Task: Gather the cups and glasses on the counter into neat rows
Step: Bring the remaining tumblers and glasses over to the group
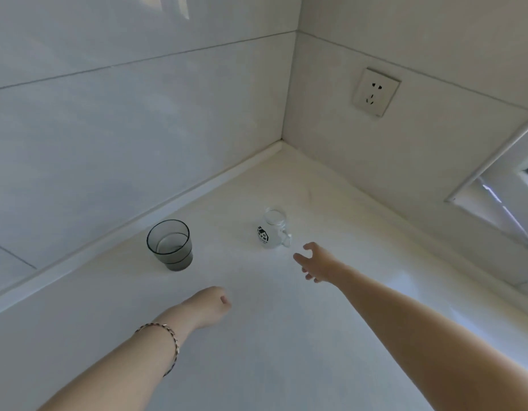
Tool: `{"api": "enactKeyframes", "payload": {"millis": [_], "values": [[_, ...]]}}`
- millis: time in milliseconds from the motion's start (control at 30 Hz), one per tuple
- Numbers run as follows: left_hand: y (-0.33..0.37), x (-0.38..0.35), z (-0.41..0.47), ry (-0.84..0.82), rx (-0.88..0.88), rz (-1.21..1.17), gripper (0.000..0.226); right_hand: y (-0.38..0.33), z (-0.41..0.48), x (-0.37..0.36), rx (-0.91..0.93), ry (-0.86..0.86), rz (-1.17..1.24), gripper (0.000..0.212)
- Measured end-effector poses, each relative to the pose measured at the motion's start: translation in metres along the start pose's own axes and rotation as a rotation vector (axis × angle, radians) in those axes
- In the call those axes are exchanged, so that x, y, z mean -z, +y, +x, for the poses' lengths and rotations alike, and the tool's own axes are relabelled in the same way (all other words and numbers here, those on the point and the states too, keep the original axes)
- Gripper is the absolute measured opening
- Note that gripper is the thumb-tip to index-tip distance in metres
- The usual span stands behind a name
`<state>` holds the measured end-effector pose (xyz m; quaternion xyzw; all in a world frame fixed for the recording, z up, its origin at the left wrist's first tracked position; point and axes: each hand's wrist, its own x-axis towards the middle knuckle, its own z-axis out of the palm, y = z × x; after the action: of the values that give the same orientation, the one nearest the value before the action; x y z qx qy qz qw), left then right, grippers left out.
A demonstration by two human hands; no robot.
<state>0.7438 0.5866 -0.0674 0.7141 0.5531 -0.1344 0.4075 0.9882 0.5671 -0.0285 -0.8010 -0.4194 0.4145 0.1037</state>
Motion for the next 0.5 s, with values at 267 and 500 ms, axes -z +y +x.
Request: {"api": "enactKeyframes", "payload": {"millis": [267, 500], "values": [[-0.019, 0.01, 0.042, -0.05, 0.074, -0.048, 0.024, -0.031, 0.079, -0.019, -0.175, -0.056, 0.393, 0.045], [-0.034, 0.009, 0.038, -0.032, 0.107, -0.122, 0.014, -0.02, 0.07, -0.036, -0.079, -0.026, 0.543, 0.031]]}}
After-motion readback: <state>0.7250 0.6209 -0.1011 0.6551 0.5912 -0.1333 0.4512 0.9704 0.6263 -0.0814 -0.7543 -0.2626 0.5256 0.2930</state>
